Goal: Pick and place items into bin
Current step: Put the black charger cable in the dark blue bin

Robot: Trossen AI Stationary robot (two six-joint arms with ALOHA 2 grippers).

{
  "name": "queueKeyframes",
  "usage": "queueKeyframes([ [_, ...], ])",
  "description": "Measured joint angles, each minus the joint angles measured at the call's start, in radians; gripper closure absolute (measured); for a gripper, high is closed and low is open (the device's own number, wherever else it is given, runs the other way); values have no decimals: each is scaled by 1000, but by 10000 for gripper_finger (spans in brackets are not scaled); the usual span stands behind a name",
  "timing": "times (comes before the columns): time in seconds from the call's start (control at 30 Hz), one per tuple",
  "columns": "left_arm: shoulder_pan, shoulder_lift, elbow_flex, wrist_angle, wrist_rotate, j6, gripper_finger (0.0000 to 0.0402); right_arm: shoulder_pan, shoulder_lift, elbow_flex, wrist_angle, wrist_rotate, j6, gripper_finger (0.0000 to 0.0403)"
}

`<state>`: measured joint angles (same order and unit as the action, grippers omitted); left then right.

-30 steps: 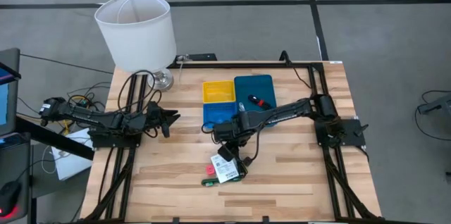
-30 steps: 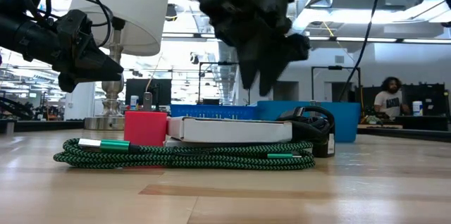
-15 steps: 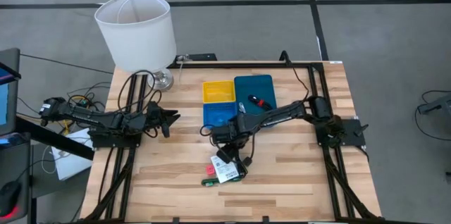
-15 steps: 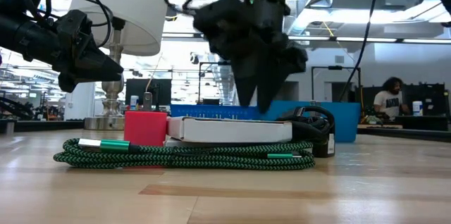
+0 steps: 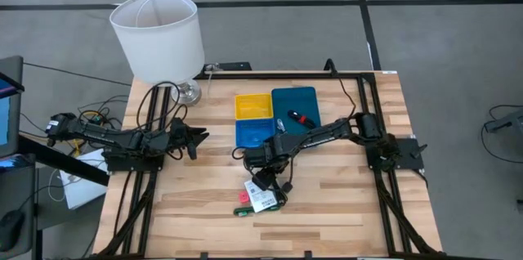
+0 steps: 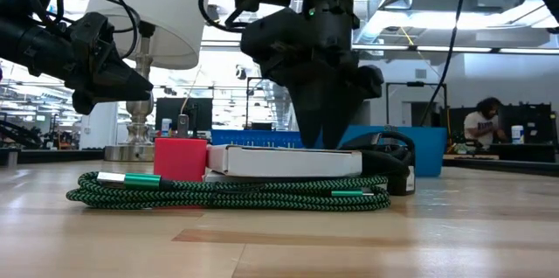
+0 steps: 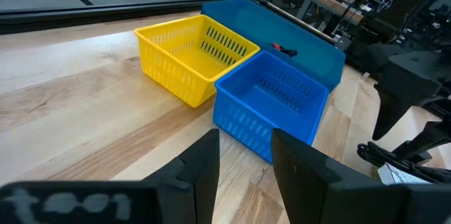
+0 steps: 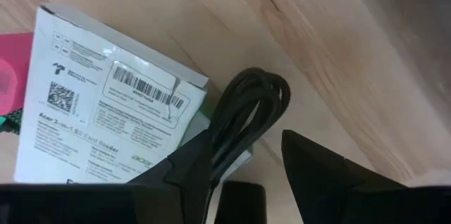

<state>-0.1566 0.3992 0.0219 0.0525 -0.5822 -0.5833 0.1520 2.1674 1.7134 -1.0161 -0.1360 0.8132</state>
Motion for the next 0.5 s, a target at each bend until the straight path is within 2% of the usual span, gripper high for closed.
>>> queueKeyframes([
  [0.13,0,0,0,0,0,0,286,-4,0,0,-1,0,0,251],
  [0.5,0,0,0,-1,0,0,286,-4,0,0,0,2,-9,319],
])
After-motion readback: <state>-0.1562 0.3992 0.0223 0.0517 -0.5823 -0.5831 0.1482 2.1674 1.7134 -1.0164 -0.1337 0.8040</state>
